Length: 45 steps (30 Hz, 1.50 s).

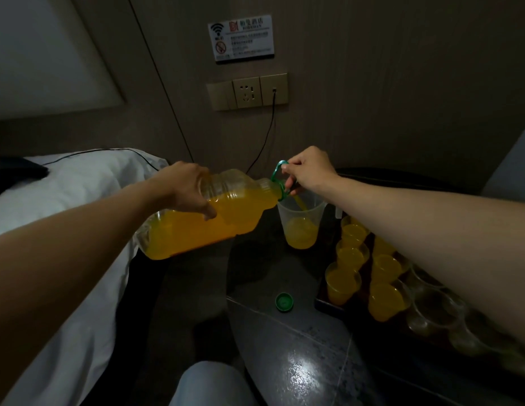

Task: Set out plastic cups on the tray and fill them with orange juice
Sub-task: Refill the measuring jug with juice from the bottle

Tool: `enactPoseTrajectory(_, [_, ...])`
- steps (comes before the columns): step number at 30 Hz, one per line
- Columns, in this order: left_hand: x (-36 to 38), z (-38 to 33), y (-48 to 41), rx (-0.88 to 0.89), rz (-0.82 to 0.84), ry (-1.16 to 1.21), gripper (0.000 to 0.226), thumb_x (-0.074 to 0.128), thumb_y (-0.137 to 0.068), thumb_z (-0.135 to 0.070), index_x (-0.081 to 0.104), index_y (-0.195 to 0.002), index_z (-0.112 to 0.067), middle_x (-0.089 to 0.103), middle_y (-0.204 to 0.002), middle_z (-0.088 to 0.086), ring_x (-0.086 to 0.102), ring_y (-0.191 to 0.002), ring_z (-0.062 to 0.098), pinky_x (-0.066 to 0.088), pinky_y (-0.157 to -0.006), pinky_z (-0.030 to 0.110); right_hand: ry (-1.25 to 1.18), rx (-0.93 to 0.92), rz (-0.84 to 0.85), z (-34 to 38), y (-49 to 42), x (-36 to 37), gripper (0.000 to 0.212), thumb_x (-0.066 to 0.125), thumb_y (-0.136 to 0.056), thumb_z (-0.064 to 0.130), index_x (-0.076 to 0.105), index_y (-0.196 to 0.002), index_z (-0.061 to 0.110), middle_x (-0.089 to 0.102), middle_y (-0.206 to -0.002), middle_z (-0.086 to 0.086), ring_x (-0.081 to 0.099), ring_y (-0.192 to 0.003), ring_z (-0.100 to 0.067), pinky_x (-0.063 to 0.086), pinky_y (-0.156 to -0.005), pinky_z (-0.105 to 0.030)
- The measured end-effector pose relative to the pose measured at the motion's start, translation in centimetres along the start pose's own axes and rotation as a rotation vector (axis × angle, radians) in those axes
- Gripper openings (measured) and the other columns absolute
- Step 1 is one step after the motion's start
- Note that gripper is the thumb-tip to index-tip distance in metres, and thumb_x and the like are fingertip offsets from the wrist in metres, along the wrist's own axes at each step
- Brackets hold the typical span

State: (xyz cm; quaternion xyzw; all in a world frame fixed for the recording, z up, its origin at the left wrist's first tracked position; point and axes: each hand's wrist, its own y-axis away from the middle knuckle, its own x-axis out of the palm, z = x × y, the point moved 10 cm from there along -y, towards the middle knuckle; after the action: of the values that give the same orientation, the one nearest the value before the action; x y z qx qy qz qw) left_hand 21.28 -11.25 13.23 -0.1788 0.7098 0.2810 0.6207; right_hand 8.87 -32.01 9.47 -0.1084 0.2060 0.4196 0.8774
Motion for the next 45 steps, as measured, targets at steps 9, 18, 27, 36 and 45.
enactPoseTrajectory(9, [-0.22,-0.02,-0.15,0.008,0.0,-0.006,0.051,0.088,-0.067,-0.038,0.054,-0.103,-0.026,0.056,-0.096,-0.001,0.053,-0.085,0.014,0.045,-0.069,0.028,-0.01,0.006,-0.011,0.05,-0.04,0.05,0.015,0.063,-0.1,0.016,0.074,-0.103,0.005,0.074,-0.075,-0.011,0.074,-0.063,-0.015,0.062,-0.059,-0.027])
enactPoseTrajectory(18, [-0.17,0.29,-0.1,-0.005,0.004,-0.013,0.053,0.088,-0.067,-0.038,0.055,-0.106,-0.025,0.057,-0.097,0.0,0.055,-0.088,0.016,0.046,-0.071,0.029,-0.001,0.012,-0.018,0.17,-0.01,0.19,0.016,0.063,-0.1,0.015,0.075,-0.099,0.005,0.074,-0.074,-0.012,0.073,-0.061,-0.015,0.061,-0.056,-0.026])
enactPoseTrajectory(27, [-0.22,0.07,0.05,-0.011,0.023,-0.007,0.054,0.088,-0.069,-0.037,0.053,-0.109,-0.024,0.056,-0.097,-0.001,0.055,-0.09,0.017,0.046,-0.074,0.03,0.0,0.006,-0.017,0.16,0.21,0.2,0.017,0.064,-0.1,0.016,0.075,-0.097,0.004,0.074,-0.075,-0.013,0.076,-0.07,-0.022,0.063,-0.059,-0.028])
enactPoseTrajectory(36, [-0.52,0.14,-0.02,-0.011,0.02,0.002,0.051,0.088,-0.068,-0.036,0.054,-0.105,-0.025,0.057,-0.097,0.001,0.054,-0.088,0.015,0.046,-0.071,0.029,0.0,0.005,-0.024,0.47,0.01,0.06,0.015,0.064,-0.1,0.015,0.076,-0.098,0.006,0.074,-0.074,-0.012,0.074,-0.065,-0.018,0.062,-0.059,-0.027])
enactPoseTrajectory(45, [-0.79,0.14,0.07,-0.024,0.015,0.007,0.058,0.088,-0.069,-0.036,0.054,-0.113,-0.024,0.055,-0.098,-0.002,0.052,-0.088,0.013,0.047,-0.074,0.029,-0.016,0.008,-0.028,0.59,-0.05,-0.31,0.016,0.063,-0.1,0.015,0.075,-0.103,0.004,0.074,-0.075,-0.011,0.073,-0.064,-0.016,0.063,-0.06,-0.027])
